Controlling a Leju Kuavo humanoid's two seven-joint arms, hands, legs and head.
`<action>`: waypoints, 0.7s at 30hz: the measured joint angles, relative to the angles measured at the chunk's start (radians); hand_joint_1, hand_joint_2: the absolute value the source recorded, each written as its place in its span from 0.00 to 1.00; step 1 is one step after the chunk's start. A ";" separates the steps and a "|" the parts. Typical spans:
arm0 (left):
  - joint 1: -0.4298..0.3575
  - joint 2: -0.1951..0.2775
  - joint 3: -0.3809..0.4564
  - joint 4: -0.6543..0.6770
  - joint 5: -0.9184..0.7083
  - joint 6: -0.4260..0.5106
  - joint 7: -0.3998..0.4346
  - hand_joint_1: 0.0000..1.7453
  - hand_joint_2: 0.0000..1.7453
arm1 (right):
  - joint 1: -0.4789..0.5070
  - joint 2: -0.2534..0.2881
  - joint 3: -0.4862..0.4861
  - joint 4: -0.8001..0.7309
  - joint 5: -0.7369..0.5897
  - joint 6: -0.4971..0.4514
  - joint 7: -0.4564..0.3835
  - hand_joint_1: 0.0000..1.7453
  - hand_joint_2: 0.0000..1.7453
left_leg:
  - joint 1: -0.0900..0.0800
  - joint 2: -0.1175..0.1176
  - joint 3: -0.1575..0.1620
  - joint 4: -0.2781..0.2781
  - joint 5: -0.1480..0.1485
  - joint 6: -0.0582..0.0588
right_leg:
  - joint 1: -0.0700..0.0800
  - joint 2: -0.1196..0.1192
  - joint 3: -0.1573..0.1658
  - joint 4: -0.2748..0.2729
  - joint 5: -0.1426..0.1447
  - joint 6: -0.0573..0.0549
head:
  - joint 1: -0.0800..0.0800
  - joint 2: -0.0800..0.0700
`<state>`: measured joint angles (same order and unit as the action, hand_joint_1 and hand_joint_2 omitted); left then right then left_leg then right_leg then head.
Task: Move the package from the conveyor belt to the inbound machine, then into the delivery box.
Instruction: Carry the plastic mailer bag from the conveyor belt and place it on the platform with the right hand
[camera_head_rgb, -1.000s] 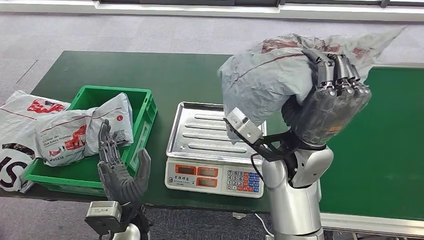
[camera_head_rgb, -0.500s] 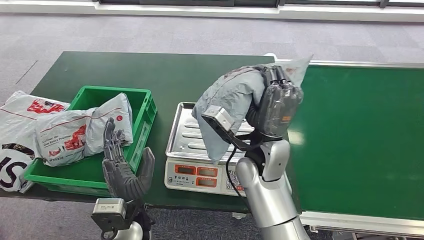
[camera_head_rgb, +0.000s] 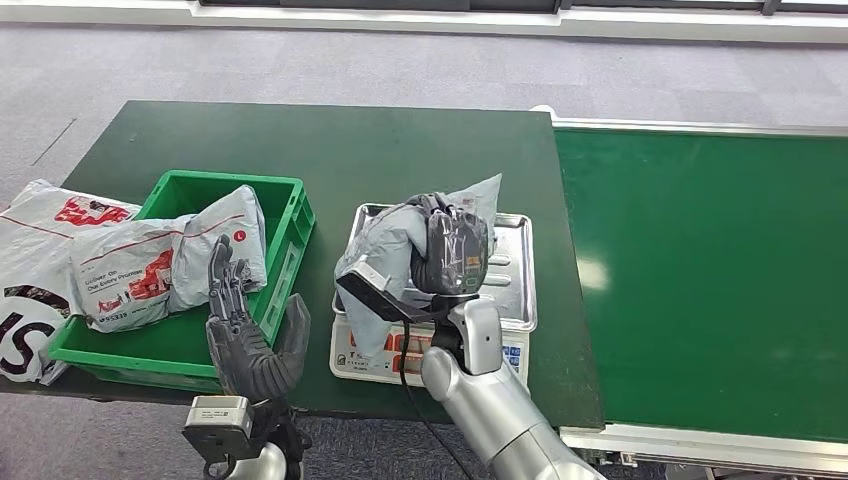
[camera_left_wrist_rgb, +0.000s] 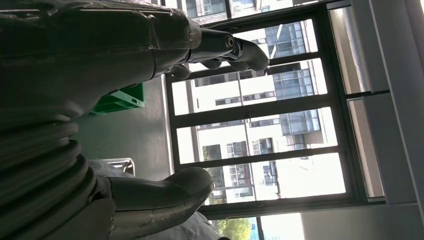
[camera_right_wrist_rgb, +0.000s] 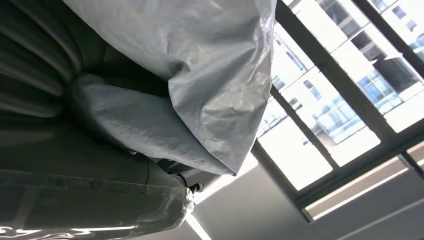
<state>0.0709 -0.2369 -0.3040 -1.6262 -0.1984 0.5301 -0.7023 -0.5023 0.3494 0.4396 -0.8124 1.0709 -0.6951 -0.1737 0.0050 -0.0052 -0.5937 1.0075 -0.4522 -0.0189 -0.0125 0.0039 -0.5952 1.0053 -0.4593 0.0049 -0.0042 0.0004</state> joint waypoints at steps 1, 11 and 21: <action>0.000 0.000 0.000 0.000 0.000 -0.001 0.000 0.00 1.00 | -0.005 0.000 0.007 0.013 -0.004 0.000 -0.001 1.00 1.00 | 0.000 0.000 0.000 0.000 0.000 0.000 | 0.000 0.000 0.000 0.000 0.000 0.000 | 0.000 0.000; -0.002 0.001 0.000 0.000 -0.001 -0.005 0.000 0.00 1.00 | -0.092 0.000 0.159 0.179 -0.073 -0.004 0.146 0.00 1.00 | 0.000 0.001 0.001 0.000 0.000 -0.001 | 0.001 0.000 0.001 0.000 0.000 0.000 | 0.000 0.000; -0.002 0.001 0.001 0.000 -0.016 -0.006 0.000 0.00 1.00 | -0.083 0.000 0.132 0.149 0.260 -0.006 0.284 0.00 0.00 | 0.000 0.001 0.002 0.000 -0.001 -0.001 | 0.001 0.001 0.000 0.000 0.000 0.000 | 0.000 0.000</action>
<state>0.0692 -0.2363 -0.3028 -1.6258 -0.2139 0.5240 -0.7023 -0.5854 0.3490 0.5717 -0.6631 1.3313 -0.7012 0.1107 0.0054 -0.0044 -0.5921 1.0075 -0.4529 -0.0203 -0.0114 0.0045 -0.5949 1.0053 -0.4592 0.0045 -0.0042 0.0004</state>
